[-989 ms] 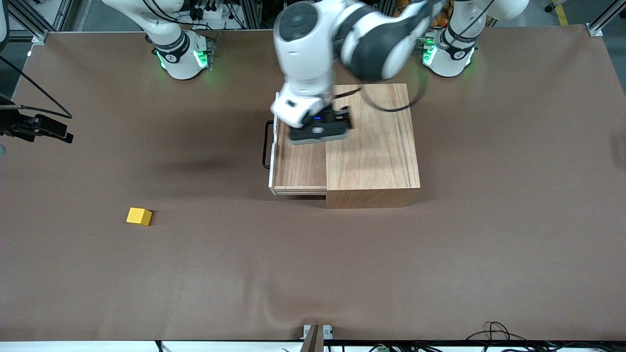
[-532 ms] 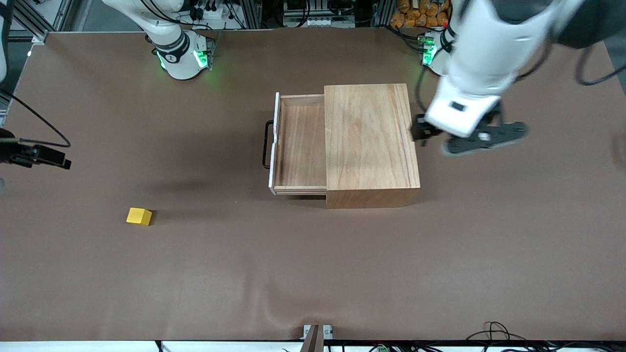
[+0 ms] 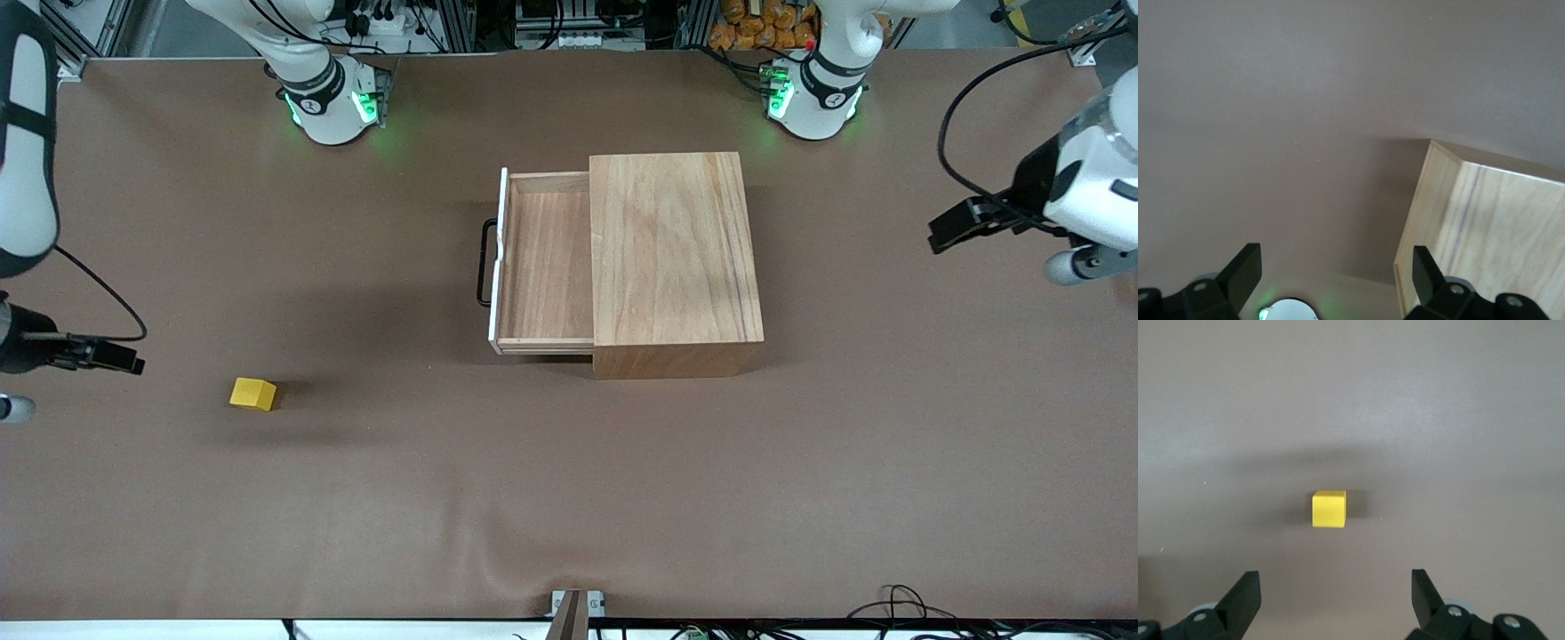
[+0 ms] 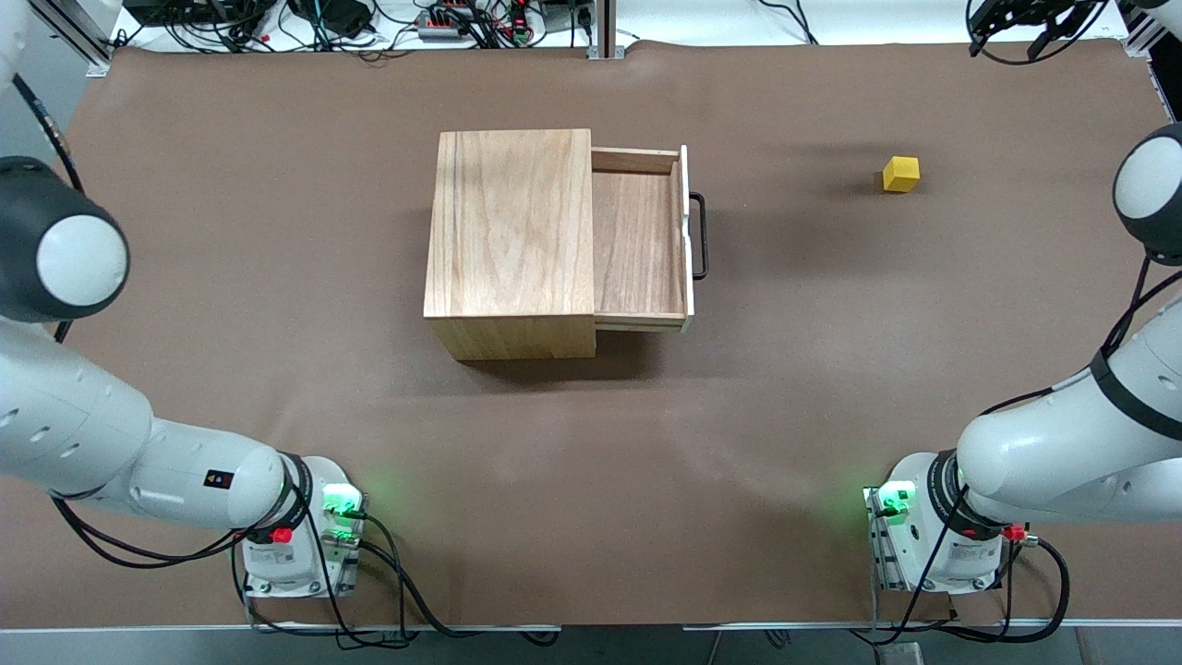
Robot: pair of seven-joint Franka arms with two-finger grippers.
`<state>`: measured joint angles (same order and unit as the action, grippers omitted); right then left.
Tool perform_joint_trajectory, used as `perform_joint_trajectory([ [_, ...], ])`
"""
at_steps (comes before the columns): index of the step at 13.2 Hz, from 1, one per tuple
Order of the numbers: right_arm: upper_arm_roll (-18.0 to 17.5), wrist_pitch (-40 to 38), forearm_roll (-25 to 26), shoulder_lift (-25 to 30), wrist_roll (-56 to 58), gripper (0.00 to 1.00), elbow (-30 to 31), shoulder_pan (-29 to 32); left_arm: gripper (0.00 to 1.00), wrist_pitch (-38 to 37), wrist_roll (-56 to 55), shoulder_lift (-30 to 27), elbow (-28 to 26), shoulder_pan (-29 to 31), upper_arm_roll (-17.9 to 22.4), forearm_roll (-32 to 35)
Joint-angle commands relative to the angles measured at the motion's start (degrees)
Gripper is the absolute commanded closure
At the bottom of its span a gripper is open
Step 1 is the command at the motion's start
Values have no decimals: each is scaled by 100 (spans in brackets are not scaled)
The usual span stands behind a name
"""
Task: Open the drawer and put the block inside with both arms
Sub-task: 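Lower the right gripper onto the yellow cube and grasp it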
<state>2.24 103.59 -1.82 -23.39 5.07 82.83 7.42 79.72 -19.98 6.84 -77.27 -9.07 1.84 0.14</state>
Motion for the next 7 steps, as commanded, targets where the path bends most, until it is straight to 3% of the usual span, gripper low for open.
perform_joint_trajectory([
  [1, -84, 178, 42, -629, -15, 0, -259, 32, 0, 421, 239, -779, -868, 213, -70, -93],
  [7, -101, 529, -20, -1387, -6, 0, 100, -188, 0, 413, 1195, -973, -1079, 477, -61, -93],
])
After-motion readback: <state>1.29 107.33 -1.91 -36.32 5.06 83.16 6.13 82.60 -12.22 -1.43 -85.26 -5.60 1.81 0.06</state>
